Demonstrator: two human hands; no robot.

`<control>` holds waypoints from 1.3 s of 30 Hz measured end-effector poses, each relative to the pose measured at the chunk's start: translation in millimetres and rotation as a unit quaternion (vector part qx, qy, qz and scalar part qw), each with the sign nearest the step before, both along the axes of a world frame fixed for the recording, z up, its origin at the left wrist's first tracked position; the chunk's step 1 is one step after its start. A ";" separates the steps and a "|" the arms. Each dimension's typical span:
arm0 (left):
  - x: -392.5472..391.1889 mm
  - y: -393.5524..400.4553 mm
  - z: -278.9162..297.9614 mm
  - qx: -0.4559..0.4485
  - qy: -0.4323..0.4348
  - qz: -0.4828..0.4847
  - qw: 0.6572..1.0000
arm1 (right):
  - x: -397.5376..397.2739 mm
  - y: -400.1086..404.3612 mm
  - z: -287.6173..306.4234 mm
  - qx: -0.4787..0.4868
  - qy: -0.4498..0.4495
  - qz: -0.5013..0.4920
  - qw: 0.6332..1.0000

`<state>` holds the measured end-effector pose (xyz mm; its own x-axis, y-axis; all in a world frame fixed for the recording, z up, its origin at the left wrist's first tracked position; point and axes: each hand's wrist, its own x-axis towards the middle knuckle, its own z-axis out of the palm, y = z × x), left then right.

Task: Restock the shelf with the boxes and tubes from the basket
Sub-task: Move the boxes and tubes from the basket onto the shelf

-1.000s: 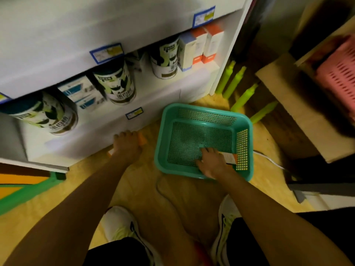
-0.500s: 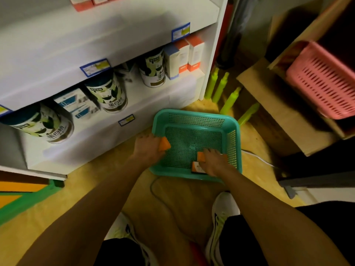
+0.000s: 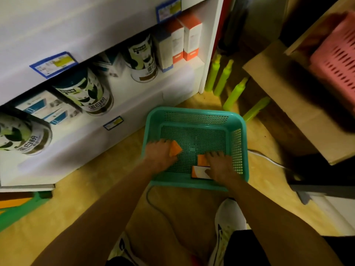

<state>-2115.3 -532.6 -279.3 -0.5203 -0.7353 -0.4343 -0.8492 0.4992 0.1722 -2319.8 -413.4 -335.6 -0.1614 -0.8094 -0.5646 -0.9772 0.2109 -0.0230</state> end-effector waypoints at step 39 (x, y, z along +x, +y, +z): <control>72.1 6.2 304.1 -0.242 0.154 0.090 0.954 | 84.1 -56.8 338.8 -0.417 -0.250 -0.070 0.871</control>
<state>-2043.2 -526.3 24.8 -0.4144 -0.9004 0.1326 -0.8749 0.4342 0.2143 -2235.7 -470.2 3.2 -0.1951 -0.9637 0.1825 -0.7667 0.0338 -0.6411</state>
